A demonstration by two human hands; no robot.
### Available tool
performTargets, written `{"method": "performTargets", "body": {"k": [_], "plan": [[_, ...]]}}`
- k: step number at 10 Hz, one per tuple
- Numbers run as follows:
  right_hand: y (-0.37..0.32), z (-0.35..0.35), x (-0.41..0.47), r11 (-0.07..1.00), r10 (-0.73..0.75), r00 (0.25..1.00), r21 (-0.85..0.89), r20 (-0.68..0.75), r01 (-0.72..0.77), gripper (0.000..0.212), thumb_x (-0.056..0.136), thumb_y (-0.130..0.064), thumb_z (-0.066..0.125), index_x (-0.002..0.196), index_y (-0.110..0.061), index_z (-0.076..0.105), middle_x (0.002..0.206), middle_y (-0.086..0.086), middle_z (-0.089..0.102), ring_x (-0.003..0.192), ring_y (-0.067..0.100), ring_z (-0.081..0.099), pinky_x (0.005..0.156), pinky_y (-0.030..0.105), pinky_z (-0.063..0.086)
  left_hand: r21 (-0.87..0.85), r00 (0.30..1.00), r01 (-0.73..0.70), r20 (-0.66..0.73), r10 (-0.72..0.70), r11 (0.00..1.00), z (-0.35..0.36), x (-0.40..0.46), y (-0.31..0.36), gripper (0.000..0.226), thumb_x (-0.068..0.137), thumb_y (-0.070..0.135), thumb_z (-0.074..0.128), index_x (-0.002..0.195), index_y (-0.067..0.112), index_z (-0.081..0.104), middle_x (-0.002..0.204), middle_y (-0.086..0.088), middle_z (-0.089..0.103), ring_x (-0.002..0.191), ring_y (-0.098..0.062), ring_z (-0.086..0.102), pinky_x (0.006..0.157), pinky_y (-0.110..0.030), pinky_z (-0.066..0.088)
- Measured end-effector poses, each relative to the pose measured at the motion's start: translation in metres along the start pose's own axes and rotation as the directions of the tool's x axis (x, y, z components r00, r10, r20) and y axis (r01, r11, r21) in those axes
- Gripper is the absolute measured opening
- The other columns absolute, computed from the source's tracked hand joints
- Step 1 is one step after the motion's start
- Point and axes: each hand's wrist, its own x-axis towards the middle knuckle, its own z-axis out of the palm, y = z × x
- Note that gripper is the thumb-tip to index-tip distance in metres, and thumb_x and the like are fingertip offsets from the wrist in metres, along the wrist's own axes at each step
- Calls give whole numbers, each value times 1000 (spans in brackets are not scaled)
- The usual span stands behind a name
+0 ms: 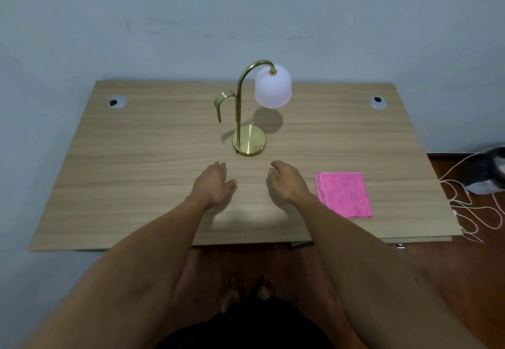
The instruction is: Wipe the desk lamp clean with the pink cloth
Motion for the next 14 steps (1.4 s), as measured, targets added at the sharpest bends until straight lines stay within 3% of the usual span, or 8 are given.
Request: {"method": "performTargets", "body": {"k": [1, 3, 6, 9, 11, 12, 13, 14], "plan": [[7, 3, 10, 995, -34, 998, -94, 44, 38, 49, 101, -32, 49, 142, -5, 49, 144, 17, 55, 132, 37, 52, 107, 50, 46, 120, 999, -25, -22, 28, 992, 7, 7, -1, 75, 100, 52, 52, 157, 9, 32, 168, -17, 27, 156, -34, 25, 125, -49, 27], [23, 21, 41, 927, -123, 989, -346, 76, 142, 56, 100, -42, 50, 145, -10, 43, 161, 14, 36, 149, 34, 32, 115, 51, 37, 198, 1000, -24, 0, 24, 980, 22, 35, -7, 53, 98, 49, 54, 131, 8, 47, 146, -19, 46, 136, -38, 44, 110, -53, 44], [49, 75, 54, 914, -142, 989, -379, 43, 148, 76, 103, -56, 28, 164, -21, -1, 173, 7, -4, 159, 28, -8, 128, 53, -3, 175, 994, 12, -110, 7, 984, 68, 47, -38, 82, 103, 63, 27, 165, 17, -3, 174, -5, -7, 162, -23, -8, 131, -46, -2], [68, 96, 56, 848, -252, 959, -507, -129, 155, 77, 102, -58, 32, 164, -19, 11, 172, 10, 12, 159, 30, 8, 127, 57, 9, 269, 972, 26, -234, 39, 963, 90, 47, -46, 76, 103, 62, 18, 165, 19, 2, 175, -3, 1, 162, -18, -4, 132, -48, 6], [65, 93, 54, 844, -260, 960, -508, -103, 174, 76, 103, -58, 29, 164, -19, 4, 173, 10, 5, 160, 29, 1, 127, 56, 5, 292, 968, 26, -246, 49, 956, 91, 46, -46, 76, 103, 61, 19, 165, 20, 1, 175, -2, 0, 162, -16, -5, 132, -48, 5], [47, 73, 48, 959, -200, 973, -226, -116, 170, 65, 107, -44, 39, 162, -14, 22, 171, 11, 16, 160, 26, 8, 128, 55, 7, 289, 966, 29, -254, 48, 957, 89, 46, -46, 76, 104, 63, 17, 165, 21, 1, 175, -2, 0, 162, -16, -5, 132, -48, 3], [21, 34, 41, 884, -66, 888, 386, -455, 263, 39, 105, -31, 52, 138, -13, 60, 144, 8, 61, 138, 24, 52, 114, 51, 43, 291, 966, 19, -251, 57, 957, 90, 46, -48, 75, 104, 64, 16, 165, 23, -1, 175, -1, 0, 162, -15, -7, 132, -46, 1], [-9, -39, 39, 527, 14, 728, 624, -686, 578, 26, 106, -36, 57, 115, -15, 70, 100, 1, 74, 80, 23, 74, 66, 35, 59, 286, 961, 28, -273, 54, 958, 90, 49, -47, 75, 104, 62, 19, 165, 23, -1, 175, -1, 2, 162, -15, -6, 132, -46, 1]]}}
